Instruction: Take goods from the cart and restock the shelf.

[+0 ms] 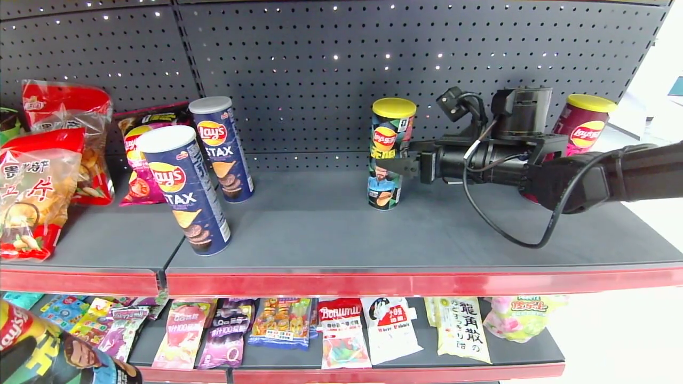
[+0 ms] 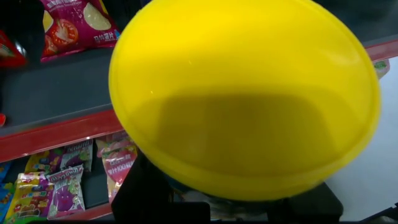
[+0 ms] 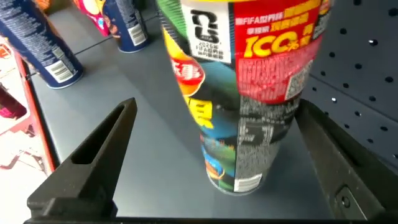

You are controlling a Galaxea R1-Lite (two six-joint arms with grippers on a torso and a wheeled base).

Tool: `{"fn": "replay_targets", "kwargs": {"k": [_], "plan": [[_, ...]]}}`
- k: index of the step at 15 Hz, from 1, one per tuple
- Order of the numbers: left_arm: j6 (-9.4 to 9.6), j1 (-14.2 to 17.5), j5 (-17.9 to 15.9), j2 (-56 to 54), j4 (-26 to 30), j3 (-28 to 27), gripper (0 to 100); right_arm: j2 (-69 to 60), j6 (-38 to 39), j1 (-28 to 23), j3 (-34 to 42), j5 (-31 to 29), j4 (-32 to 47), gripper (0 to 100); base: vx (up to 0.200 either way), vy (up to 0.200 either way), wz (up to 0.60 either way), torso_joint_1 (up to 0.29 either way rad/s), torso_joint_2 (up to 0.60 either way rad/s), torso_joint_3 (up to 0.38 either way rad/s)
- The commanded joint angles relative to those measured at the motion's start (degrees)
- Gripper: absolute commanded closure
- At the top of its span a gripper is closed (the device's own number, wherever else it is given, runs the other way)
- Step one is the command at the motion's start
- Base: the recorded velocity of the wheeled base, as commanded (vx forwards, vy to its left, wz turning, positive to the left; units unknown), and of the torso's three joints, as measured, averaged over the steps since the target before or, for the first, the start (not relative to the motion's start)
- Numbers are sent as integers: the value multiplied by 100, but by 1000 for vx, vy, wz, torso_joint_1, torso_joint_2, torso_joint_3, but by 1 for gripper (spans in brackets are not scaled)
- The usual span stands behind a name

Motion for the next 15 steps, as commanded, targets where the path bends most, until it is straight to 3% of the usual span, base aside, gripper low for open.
{"fn": "replay_targets", "kwargs": {"k": [1,11,12,15], "plan": [[-1,1,1,9,-1,1,100,147,-2,11,-92,-10,3,0,0,0,0,0,0,0],[-1,1,-8,88,-1,10,100,648,-63,19,-689,-36,-14,0,0,0,0,0,0,0],[8,1,-8,88,-1,27,100,666,-125,19,-689,-28,-14,100,0,0,0,0,0,0],[8,1,-8,79,-1,36,100,648,-107,37,-628,-28,-14,100,0,0,0,0,0,0]]}}
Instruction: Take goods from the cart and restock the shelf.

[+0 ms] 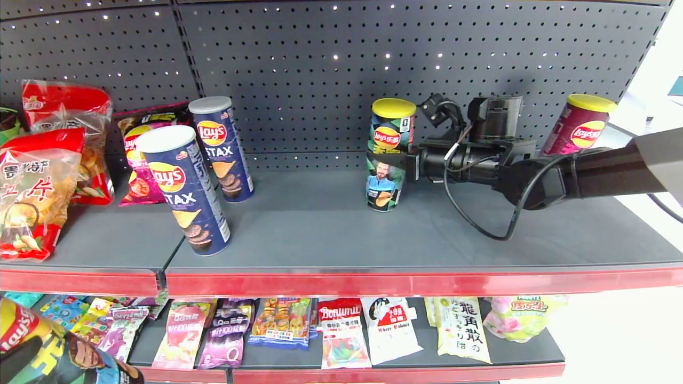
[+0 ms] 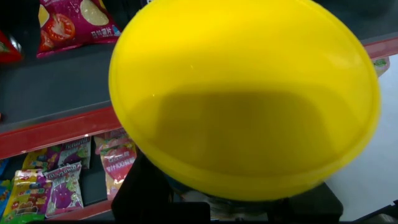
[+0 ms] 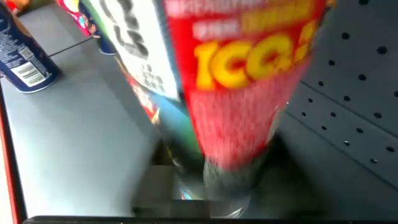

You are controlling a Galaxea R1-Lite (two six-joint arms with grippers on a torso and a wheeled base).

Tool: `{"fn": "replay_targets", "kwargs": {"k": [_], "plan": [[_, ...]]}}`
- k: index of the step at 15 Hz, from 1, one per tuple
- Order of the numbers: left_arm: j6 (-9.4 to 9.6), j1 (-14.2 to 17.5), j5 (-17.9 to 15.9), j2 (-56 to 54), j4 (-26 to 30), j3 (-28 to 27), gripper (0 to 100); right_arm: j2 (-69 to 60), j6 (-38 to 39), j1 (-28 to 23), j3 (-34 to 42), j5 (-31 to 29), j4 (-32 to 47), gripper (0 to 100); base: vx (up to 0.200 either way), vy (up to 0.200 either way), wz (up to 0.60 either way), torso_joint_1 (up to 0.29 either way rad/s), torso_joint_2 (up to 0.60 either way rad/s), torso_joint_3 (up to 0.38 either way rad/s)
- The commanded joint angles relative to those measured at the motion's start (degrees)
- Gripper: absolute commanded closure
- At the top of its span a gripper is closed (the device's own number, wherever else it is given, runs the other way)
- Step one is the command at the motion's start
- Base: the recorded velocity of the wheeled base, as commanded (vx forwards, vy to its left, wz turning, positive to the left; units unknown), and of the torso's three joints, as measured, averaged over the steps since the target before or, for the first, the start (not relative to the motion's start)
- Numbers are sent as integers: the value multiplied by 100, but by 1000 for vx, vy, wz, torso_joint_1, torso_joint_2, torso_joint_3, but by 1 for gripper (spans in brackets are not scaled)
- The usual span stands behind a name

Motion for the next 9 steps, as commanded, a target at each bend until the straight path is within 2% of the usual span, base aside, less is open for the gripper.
{"fn": "replay_targets", "kwargs": {"k": [1,6,9], "plan": [[0,1,8,3,-1,15,100,-20,0,6,42,20,8,100,0,0,0,0,0,0],[0,1,8,3,-1,-3,100,-749,-17,-2,569,548,60,100,0,0,0,0,0,0],[0,1,-1,-32,-1,-21,100,-1593,-26,-55,1545,934,69,100,0,0,0,0,0,0]]}}
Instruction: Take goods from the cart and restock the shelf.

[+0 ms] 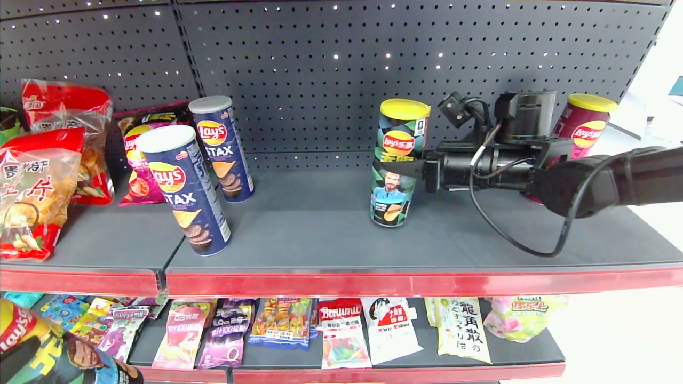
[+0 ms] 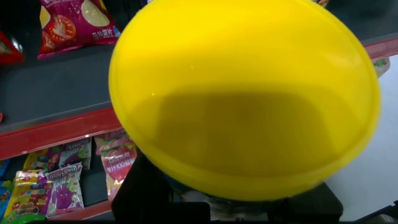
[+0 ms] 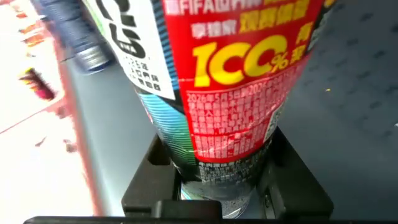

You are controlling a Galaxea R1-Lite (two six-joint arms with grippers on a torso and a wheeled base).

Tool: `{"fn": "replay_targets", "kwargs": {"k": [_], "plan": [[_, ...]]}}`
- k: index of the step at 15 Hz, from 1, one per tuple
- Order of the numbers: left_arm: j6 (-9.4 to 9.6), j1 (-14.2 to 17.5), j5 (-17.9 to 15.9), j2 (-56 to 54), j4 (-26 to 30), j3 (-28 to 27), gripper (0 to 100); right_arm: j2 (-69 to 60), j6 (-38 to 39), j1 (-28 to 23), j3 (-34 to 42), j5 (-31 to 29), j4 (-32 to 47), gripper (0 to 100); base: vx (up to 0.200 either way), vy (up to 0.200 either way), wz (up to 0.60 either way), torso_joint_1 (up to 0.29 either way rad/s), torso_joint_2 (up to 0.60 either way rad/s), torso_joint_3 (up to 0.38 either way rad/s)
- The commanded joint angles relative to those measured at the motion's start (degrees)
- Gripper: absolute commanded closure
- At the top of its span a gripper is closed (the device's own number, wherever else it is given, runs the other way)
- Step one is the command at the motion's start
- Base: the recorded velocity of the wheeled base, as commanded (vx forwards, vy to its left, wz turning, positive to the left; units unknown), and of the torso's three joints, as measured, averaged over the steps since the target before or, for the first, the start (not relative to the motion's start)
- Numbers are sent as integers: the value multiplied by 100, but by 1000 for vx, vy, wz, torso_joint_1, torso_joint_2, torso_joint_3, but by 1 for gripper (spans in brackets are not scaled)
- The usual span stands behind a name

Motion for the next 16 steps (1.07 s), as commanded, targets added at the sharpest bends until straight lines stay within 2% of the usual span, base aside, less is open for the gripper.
{"fn": "replay_targets", "kwargs": {"k": [1,4,6,10,13,16], "plan": [[2,1,-9,-13,-1,3,100,-834,-23,-9,726,248,-10,100,0,0,0,0,0,0],[2,1,-18,-13,-1,-6,100,-957,-506,-9,1218,626,-28,100,0,0,0,0,0,0],[2,1,-27,-22,-9,-24,100,-913,-876,-1,1271,916,-28,100,0,0,0,0,0,0],[2,1,-18,-31,-9,-24,100,-746,-884,35,1183,943,-54,100,0,0,0,0,0,0],[107,1,-27,-31,-1,-24,100,-517,-884,8,1016,943,-63,100,0,0,0,0,0,0],[107,1,-27,-22,-1,-24,100,-359,-937,-18,770,960,-45,100,0,0,0,0,0,0]]}}
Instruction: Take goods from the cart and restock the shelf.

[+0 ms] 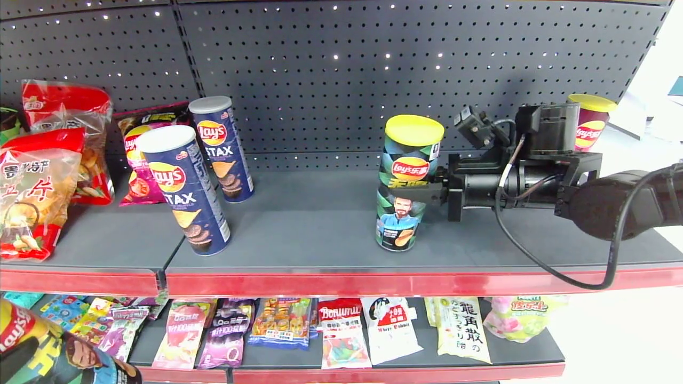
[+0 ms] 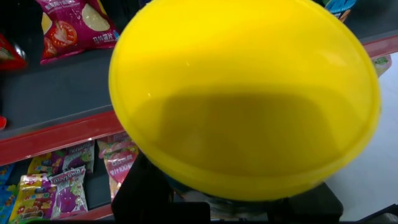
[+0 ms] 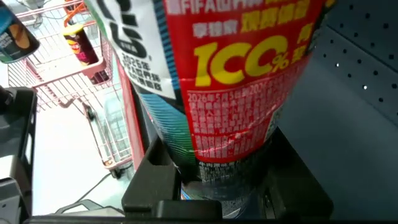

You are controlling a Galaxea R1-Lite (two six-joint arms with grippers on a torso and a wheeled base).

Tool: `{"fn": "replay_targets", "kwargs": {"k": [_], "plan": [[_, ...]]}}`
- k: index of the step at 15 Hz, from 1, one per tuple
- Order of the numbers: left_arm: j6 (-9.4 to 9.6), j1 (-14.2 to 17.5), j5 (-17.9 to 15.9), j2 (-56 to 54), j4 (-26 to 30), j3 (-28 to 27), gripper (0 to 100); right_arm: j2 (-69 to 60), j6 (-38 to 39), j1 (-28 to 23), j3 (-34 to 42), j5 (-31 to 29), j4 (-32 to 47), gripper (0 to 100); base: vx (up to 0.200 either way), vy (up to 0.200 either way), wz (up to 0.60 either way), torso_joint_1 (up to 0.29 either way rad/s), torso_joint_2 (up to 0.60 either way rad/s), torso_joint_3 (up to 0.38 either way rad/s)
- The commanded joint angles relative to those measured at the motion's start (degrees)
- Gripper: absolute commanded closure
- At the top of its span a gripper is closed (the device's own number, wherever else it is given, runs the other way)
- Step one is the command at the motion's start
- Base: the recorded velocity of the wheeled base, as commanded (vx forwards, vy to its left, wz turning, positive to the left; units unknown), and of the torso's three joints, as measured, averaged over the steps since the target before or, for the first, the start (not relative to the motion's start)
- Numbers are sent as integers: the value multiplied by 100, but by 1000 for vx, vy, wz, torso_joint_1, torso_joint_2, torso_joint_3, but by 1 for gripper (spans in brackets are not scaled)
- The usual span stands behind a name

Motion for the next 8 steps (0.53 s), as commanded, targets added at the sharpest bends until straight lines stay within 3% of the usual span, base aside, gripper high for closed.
{"fn": "replay_targets", "kwargs": {"k": [1,8], "plan": [[-1,-4,-1,3,2,-5,100,129,-17,-7,-87,22,7,100,0,0,0,0,0,0],[-1,5,-1,29,2,4,100,-29,-17,54,212,31,42,100,0,0,0,0,0,0]]}}
